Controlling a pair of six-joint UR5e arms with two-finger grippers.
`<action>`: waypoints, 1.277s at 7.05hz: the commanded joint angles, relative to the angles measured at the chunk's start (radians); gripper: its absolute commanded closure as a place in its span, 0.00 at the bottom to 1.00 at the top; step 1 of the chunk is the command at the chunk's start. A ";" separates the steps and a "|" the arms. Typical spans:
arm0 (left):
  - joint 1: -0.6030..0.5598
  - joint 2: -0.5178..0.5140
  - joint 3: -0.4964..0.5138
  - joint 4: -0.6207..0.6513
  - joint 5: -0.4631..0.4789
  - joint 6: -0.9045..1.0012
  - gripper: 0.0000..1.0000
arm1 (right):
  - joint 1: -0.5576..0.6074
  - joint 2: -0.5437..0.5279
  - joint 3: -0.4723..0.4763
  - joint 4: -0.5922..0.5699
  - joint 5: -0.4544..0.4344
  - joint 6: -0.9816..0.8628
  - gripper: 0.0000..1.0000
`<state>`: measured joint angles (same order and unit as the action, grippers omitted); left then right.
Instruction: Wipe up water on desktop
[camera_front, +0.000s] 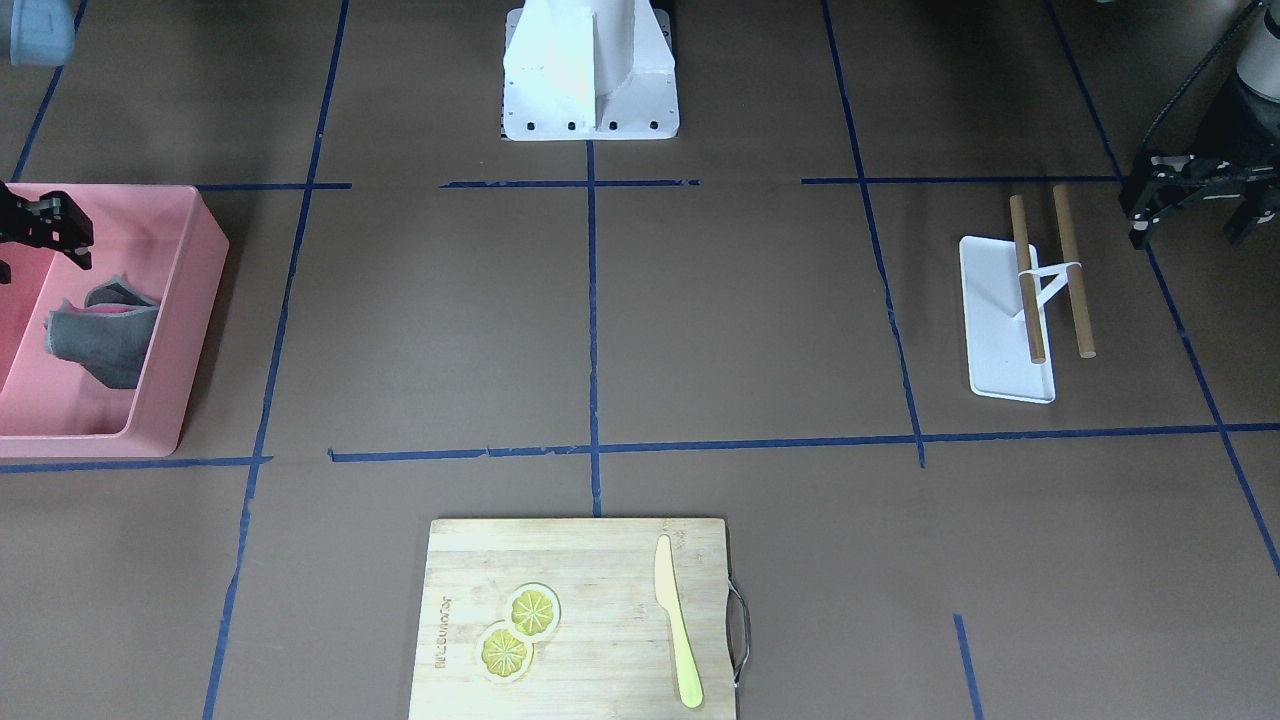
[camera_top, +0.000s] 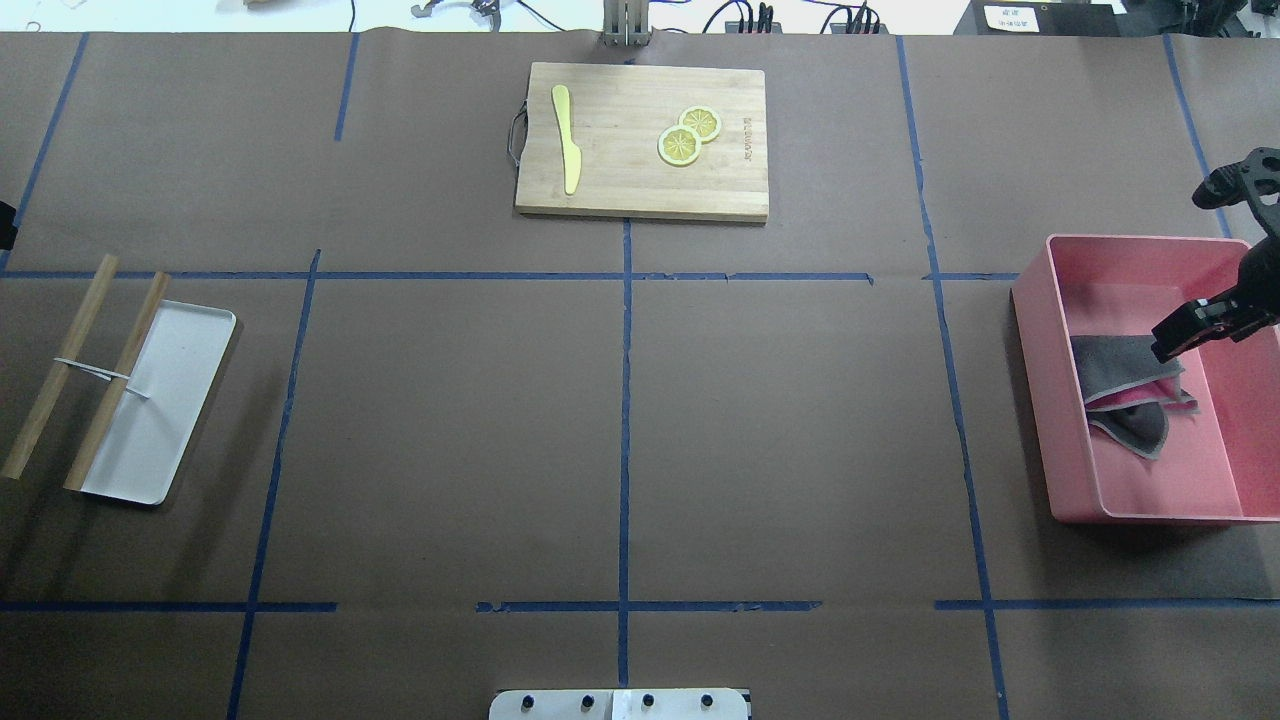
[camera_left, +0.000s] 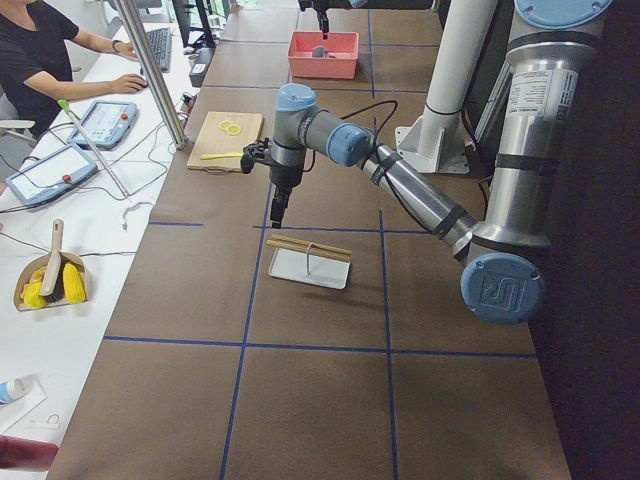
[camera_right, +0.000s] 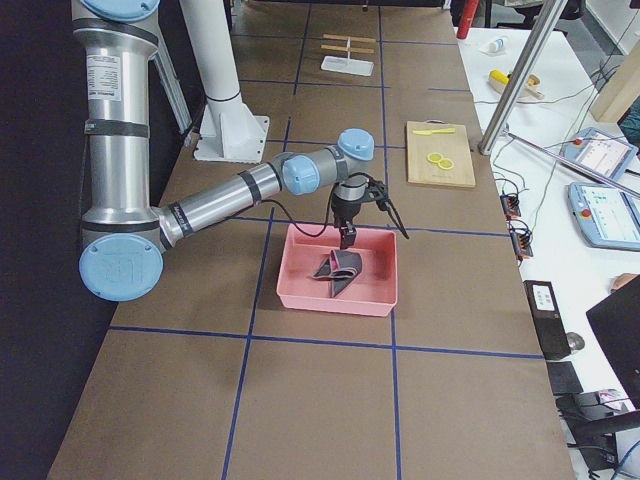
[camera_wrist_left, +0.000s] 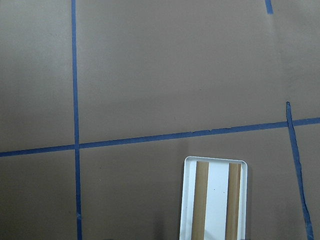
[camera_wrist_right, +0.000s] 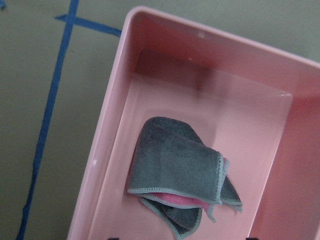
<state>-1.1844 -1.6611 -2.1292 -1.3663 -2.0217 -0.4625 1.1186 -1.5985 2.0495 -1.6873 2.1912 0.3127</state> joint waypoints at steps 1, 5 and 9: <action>-0.111 0.006 0.052 0.007 -0.035 0.190 0.08 | 0.137 -0.001 0.034 -0.011 0.013 -0.032 0.00; -0.414 0.017 0.303 0.057 -0.259 0.647 0.01 | 0.386 -0.015 -0.173 -0.017 0.137 -0.369 0.00; -0.414 0.079 0.279 0.253 -0.317 0.651 0.00 | 0.472 -0.096 -0.173 -0.052 0.139 -0.507 0.00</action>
<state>-1.6000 -1.6142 -1.8518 -1.1141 -2.3095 0.1871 1.5728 -1.6766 1.8704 -1.7317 2.3292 -0.1635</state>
